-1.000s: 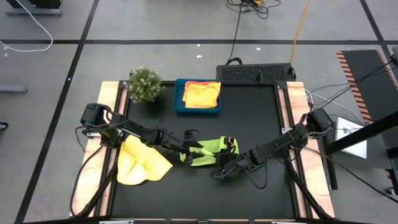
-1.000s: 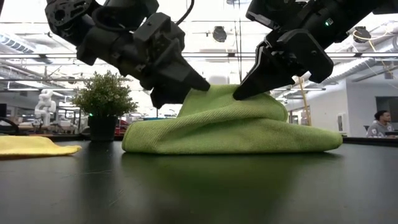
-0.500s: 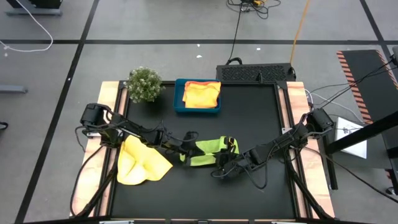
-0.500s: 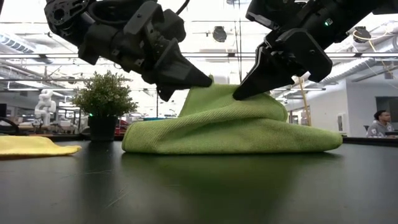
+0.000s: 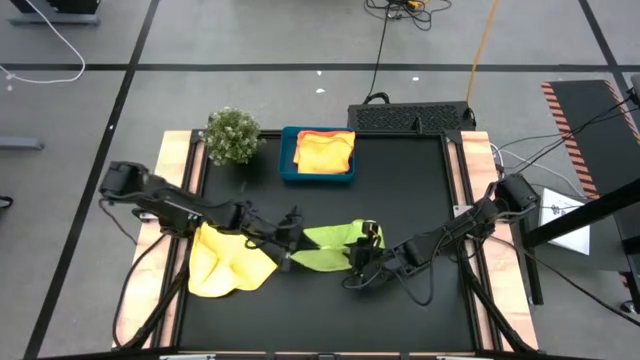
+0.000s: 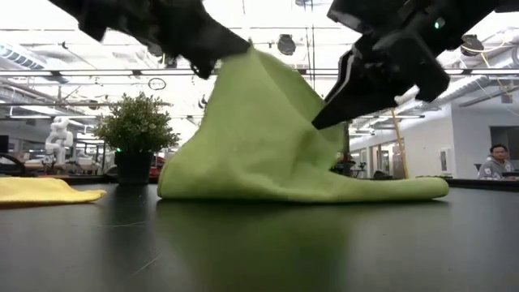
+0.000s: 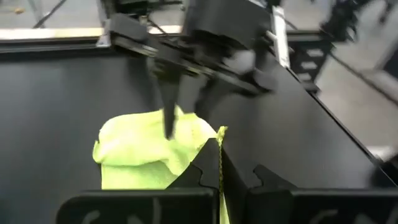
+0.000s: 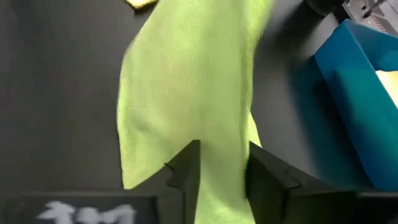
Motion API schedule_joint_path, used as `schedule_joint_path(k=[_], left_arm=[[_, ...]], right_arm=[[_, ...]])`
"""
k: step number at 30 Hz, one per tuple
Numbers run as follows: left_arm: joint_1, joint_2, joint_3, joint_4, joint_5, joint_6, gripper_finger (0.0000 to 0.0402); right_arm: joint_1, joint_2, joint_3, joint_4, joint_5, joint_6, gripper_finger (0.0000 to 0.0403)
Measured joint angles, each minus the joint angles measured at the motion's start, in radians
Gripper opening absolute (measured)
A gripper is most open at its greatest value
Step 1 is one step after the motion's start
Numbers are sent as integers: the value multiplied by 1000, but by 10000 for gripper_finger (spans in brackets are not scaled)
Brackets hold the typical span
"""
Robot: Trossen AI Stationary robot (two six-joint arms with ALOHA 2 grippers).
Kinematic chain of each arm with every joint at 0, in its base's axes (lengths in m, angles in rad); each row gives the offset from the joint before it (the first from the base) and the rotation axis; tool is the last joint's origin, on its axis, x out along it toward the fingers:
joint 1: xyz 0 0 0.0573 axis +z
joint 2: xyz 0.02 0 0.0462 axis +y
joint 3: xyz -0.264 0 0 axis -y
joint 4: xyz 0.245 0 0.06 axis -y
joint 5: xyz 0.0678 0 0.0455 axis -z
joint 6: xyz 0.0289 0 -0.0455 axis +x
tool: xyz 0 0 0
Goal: Fold microfiber towels
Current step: Fold the green microfiber towel
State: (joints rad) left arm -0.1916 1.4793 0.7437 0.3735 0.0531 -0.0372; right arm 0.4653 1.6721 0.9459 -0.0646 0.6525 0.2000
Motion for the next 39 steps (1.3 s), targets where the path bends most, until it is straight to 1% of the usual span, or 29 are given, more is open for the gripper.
schedule_joint_path(k=[2, 4, 8, 12, 17, 22, 24, 27, 34, 36, 39], left_arm=[[-29, -49, 0, -66, -3, 34, 2], [-66, -88, 0, -131, -27, 60, 2], [-147, -141, 0, -217, -73, 95, 1], [-220, -147, 0, -258, -105, 122, 1], [-290, -142, 0, -298, -109, 126, 1], [-345, -138, 0, -330, -173, 122, 1], [-353, -138, 0, -337, -188, 113, 1], [-356, -138, 0, -344, -195, 107, 3], [-359, -138, 0, -346, -197, 107, 3], [-359, -138, 0, -347, -209, 107, 6], [-359, -138, 0, -347, -212, 106, 4]], right_arm=[[4, -20, 0, -11, 2, 5, 122], [8, -37, 0, -17, 2, 6, 139], [10, -56, 0, -17, 1, 6, 158], [8, -56, 0, -47, -2, 4, 162], [-18, -56, 0, -122, -8, 29, 162], [-75, -53, -8, -120, -111, 54, 162], [-102, -52, -31, -86, -147, 66, 162], [-153, -49, -92, 13, -211, 80, 162], [-249, -48, -255, 288, -338, 73, 162], [-259, -48, -285, 367, -366, 59, 162], [-261, -48, -315, 437, -370, 29, 162]])
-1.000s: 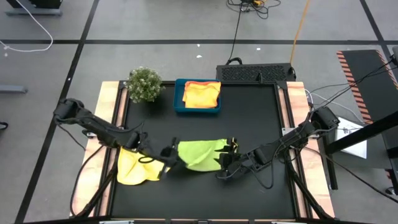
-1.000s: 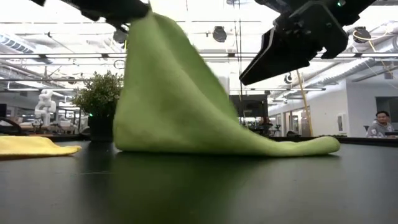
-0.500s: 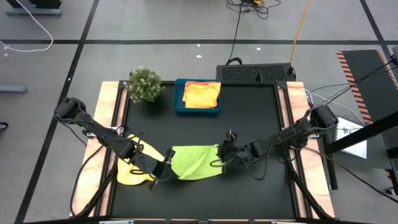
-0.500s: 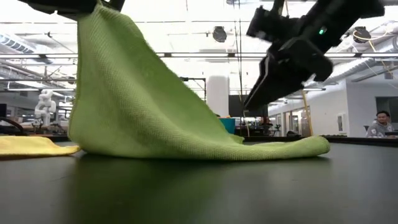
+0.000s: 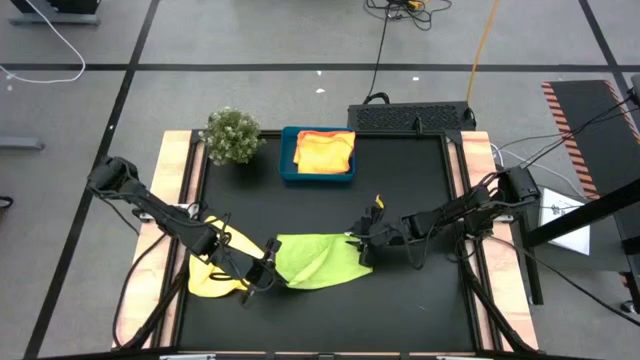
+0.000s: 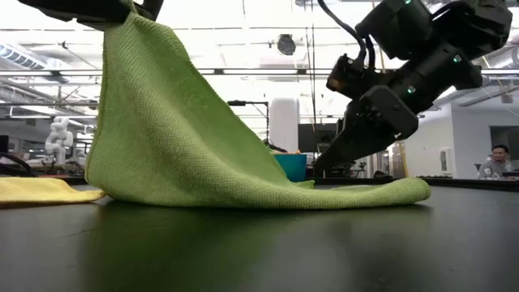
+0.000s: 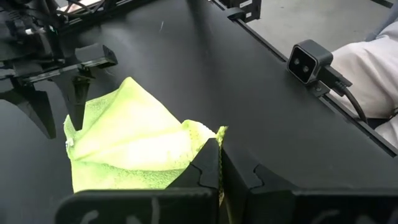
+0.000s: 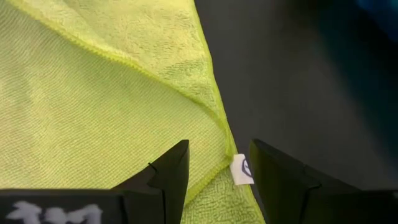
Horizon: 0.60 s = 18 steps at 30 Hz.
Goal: Fold microfiber towels
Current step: Fold the green microfiber towel
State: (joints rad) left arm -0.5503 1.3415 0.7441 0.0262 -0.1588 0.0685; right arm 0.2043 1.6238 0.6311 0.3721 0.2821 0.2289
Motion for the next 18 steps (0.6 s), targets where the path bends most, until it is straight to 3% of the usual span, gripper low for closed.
schedule_joint_path(k=[10, 18], left_arm=[[0, 0, 0, 0, 0, -3, 7], [0, 0, -1, 1, -1, -21, 10]], right_arm=[[1, 3, -3, 15, 2, -5, 162], [0, 97, -3, 107, 7, -1, 162]])
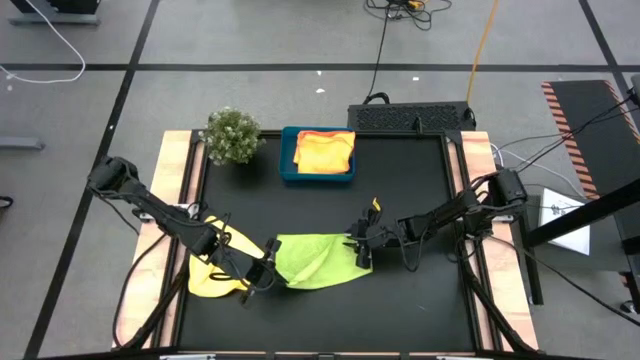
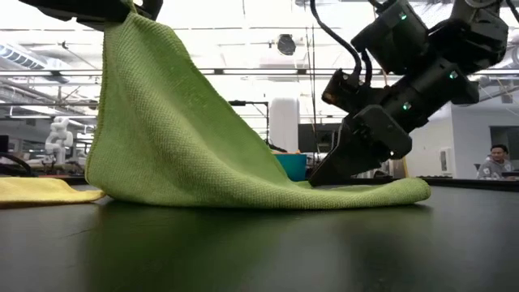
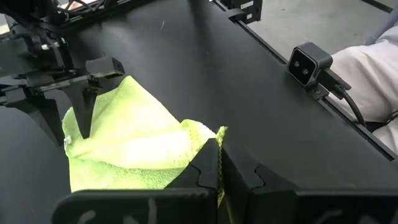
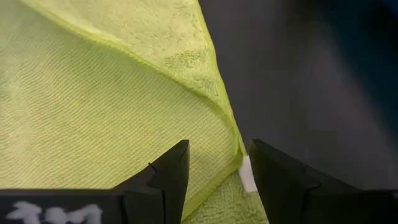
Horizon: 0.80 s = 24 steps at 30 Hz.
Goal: Fold microfiber towels
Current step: Fold the green microfiber towel
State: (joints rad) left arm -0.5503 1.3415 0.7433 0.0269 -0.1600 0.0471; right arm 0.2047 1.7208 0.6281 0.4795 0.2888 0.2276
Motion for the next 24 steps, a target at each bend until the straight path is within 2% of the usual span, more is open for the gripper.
schedule_joint_path(k=[11, 18, 24], left_arm=[[0, 0, 0, -1, 0, -4, 5], [0, 0, 0, -1, 0, -4, 14], [0, 0, 0, -1, 0, -1, 6]], right_arm=[[-7, 12, 0, 3, 51, 30, 158], [-11, 12, 0, -12, 50, 52, 111], [-13, 12, 0, -12, 42, 49, 66]])
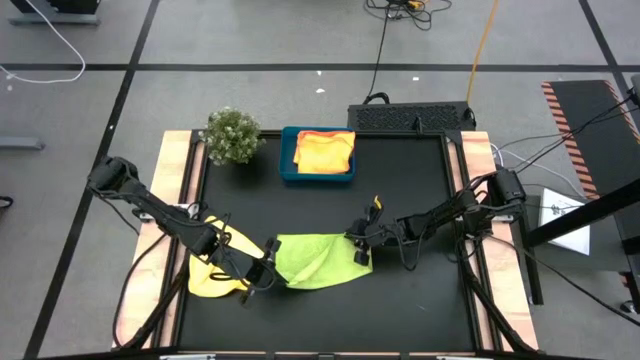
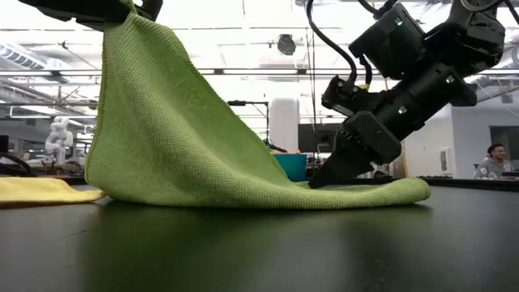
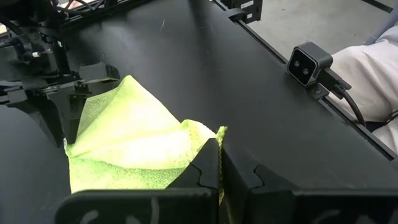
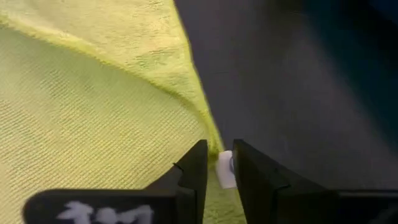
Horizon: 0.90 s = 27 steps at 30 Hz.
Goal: Fold microfiber towels
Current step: Fold the green microfiber towel
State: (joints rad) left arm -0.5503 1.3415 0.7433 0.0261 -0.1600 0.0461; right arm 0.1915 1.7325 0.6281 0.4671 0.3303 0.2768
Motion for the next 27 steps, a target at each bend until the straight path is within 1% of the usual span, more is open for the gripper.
schedule_joint_path(k=[2, 5, 10, 14, 17, 21, 24, 27], left_arm=[[0, 0, 0, 0, 0, -3, 12], [0, 0, 0, 1, 0, -4, 16], [0, 0, 0, 1, 0, -4, 5], [0, 0, 0, 1, 0, -7, 17], [0, 0, 0, 1, 0, -5, 15], [6, 0, 0, 1, 1, -6, 5], [12, 0, 0, 1, 1, -16, 14], [13, 0, 0, 0, 1, -23, 21]], right_arm=[[-3, 0, 0, 5, -40, 0, 58], [-4, 0, 0, 19, -67, 4, 55], [-19, 0, 0, 40, -70, 60, 59], [-26, 0, 0, 39, -71, 58, 61], [-30, 7, 0, 41, -73, 54, 58], [-41, 47, 2, 50, -105, 53, 48], [-45, 69, 2, 61, -111, 52, 35], [-44, 72, 3, 68, -109, 25, 10]])
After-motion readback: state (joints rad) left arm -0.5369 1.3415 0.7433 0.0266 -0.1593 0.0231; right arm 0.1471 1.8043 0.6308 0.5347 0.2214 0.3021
